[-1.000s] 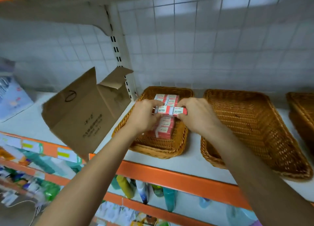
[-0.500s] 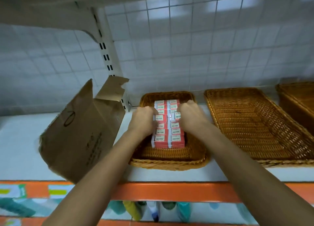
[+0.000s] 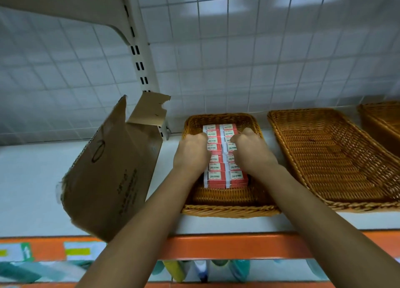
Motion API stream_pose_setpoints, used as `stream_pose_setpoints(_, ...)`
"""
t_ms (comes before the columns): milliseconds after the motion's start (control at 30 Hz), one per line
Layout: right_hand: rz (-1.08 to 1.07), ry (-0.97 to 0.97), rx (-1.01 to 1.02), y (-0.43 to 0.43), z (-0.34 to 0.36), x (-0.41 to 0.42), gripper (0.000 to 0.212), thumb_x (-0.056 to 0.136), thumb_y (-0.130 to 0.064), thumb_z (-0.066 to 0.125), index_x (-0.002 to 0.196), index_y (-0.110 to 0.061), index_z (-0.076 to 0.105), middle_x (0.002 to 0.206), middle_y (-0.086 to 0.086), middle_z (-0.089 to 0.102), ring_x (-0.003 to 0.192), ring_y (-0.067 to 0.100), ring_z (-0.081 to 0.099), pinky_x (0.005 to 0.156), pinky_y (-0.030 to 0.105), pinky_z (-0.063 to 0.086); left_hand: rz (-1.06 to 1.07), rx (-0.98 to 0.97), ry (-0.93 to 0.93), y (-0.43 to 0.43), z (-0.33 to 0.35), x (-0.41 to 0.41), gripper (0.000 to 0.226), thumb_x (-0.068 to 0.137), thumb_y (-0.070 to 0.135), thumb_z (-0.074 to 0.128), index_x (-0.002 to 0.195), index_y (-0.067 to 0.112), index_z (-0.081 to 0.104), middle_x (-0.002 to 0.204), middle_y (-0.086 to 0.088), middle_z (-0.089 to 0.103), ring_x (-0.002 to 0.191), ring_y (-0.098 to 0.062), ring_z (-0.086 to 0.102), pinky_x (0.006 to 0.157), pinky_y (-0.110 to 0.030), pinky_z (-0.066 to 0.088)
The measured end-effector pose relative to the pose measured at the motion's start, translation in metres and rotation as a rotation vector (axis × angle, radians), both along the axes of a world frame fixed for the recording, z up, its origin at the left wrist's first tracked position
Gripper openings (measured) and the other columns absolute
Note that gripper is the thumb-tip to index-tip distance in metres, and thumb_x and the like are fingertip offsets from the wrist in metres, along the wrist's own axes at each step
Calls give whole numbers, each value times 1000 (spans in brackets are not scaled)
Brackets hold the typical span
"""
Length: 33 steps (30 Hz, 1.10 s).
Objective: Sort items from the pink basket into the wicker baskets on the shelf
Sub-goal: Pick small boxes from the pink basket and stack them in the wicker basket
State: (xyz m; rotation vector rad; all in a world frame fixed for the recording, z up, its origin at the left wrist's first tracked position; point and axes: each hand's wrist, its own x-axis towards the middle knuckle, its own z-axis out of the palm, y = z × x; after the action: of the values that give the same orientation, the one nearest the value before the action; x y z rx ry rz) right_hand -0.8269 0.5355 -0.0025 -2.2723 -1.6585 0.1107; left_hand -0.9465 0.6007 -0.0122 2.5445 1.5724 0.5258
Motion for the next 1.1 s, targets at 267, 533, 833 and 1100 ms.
stream_pose_setpoints(267, -12, 27, 17, 1, -1, 3, 37, 93, -9, 51, 129, -10, 50, 125, 13, 46, 111, 31, 51, 92, 38, 45, 2, -18, 3, -5, 3, -1, 35, 93, 26, 58, 126, 13, 54, 116, -10, 62, 102, -26, 60, 73, -30, 48)
stream_pose_setpoints(533, -5, 44, 36, 2, -4, 5, 34, 92, -8, 52, 126, -10, 52, 122, 12, 50, 111, 30, 52, 92, 39, 45, -9, -20, 23, -9, 3, -2, 38, 93, 27, 58, 129, 14, 52, 118, -9, 62, 100, -25, 61, 71, -29, 47)
stream_pose_setpoints(833, -5, 33, 42, 2, -4, 6, 37, 90, -8, 57, 126, -10, 52, 121, 12, 54, 111, 30, 53, 91, 39, 47, -7, -22, 39, -9, 2, -1, 35, 95, 24, 57, 128, 15, 52, 115, -9, 61, 100, -25, 60, 71, -33, 48)
stream_pose_setpoints(1100, -13, 40, 46, 1, -2, 6, 33, 92, -9, 54, 124, -9, 53, 122, 12, 53, 111, 29, 53, 89, 37, 47, -36, -7, 58, -12, 3, -3, 27, 96, 21, 53, 122, 16, 50, 112, -10, 59, 97, -26, 58, 70, -35, 50)
